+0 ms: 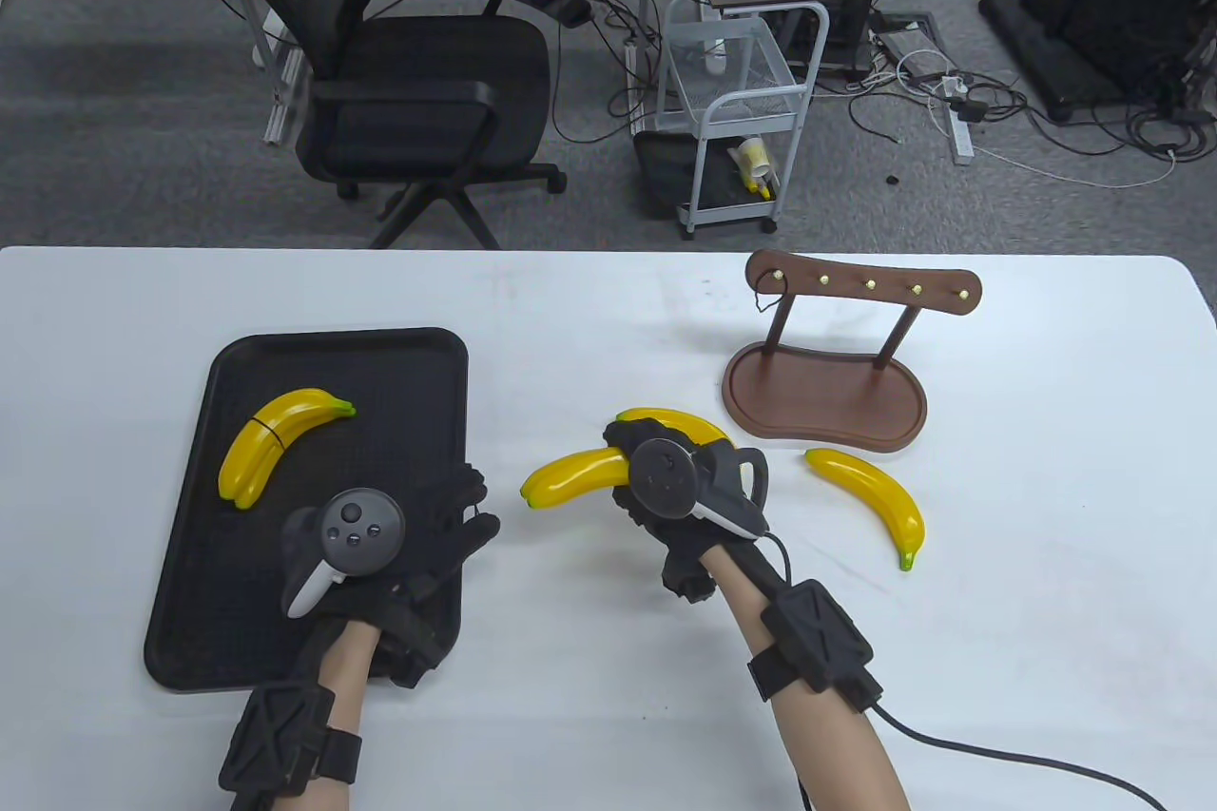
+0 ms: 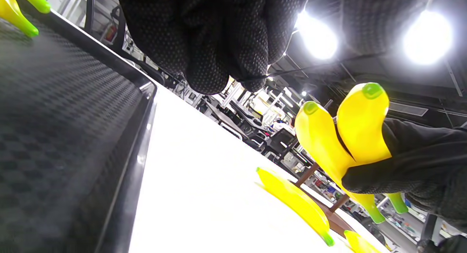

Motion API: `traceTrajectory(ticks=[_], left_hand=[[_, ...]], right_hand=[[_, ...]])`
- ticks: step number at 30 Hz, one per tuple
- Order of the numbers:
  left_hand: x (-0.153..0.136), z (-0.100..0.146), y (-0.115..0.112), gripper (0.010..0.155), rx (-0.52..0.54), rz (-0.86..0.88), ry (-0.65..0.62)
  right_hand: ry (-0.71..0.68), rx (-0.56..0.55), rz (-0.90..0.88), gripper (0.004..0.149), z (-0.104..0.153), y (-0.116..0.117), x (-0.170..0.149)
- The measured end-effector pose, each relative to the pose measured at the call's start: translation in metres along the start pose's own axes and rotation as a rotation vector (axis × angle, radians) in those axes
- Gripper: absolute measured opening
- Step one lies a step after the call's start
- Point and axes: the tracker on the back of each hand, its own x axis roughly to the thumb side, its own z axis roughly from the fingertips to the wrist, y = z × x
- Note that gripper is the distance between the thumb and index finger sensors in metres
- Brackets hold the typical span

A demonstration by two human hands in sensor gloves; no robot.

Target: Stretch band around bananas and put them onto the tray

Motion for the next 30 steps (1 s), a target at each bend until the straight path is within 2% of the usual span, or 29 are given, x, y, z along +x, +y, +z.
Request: traceTrajectory(ticks=[9, 20, 30], left_hand=[[0.010, -0.004, -0.013, 0.075, -0.084, 0.080, -0.032], [0.020, -0.012, -0.032, 0.084, -0.173, 0.088, -0.052], [0.020, -0.013, -0.036, 0.087, -0.215, 0.206, -0.042]], right_hand=[[-0.011, -0.006, 0.044, 0.069, 0.020, -0.001, 0.001], [-0.032, 0.008, 0.020, 0.069, 0.023, 0.003, 0.009], [-0.091, -0.002, 0.012, 0.069, 0.025, 0.001, 0.019]])
